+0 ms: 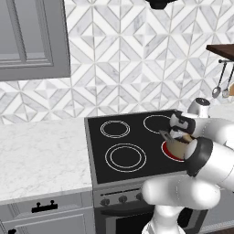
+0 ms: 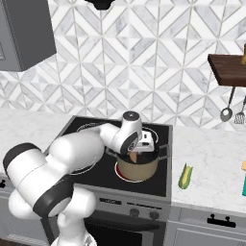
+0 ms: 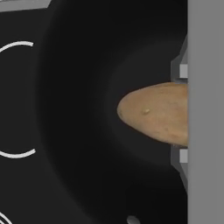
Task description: Put the corn and sweet potato in the pot. Retrieve the spatula and lightly stir the vegetables in the pot.
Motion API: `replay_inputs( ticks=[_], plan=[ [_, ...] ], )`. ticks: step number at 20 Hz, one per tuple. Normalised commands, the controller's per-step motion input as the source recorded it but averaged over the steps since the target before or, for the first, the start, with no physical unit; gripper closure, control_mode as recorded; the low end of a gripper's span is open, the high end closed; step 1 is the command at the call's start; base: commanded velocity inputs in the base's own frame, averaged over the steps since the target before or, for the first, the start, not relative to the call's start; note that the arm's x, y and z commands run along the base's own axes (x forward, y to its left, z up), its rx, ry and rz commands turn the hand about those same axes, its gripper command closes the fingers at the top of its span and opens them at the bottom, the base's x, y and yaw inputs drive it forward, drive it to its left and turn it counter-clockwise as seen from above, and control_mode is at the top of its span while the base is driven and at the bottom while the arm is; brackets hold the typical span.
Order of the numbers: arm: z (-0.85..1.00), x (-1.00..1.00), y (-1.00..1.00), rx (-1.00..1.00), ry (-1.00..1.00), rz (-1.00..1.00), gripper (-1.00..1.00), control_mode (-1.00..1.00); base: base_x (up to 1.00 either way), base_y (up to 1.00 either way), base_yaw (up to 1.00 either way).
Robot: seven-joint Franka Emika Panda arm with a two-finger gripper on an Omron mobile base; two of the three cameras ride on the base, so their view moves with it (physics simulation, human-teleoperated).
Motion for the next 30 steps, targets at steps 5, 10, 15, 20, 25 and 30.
replay_inputs(
  ticks=[5,10,15,20,25,30],
  plan=[
    [0.0,0.0,0.0,0.0,0.0,0.0,-1.0,-1.0,0.0,0.0,0.0],
    [0.15,-0.13,0.0,0.0,0.0,0.0,-1.0,-1.0,0.0,0.0,0.0],
    [0.51,-0.55,0.0,-0.01,0.0,0.0,-1.0,-1.0,0.0,0.0,0.0],
    [0.28,-0.89,-0.05,0.0,0.0,-0.09,-1.0,-1.0,0.0,0.0,0.0],
    [0.1,-0.92,-0.58,0.0,0.0,-0.14,-1.0,-1.0,0.0,0.0,0.0],
    [0.0,-0.44,-0.8,0.0,0.0,-0.04,-1.0,-1.0,0.0,0.0,0.0]
  ],
)
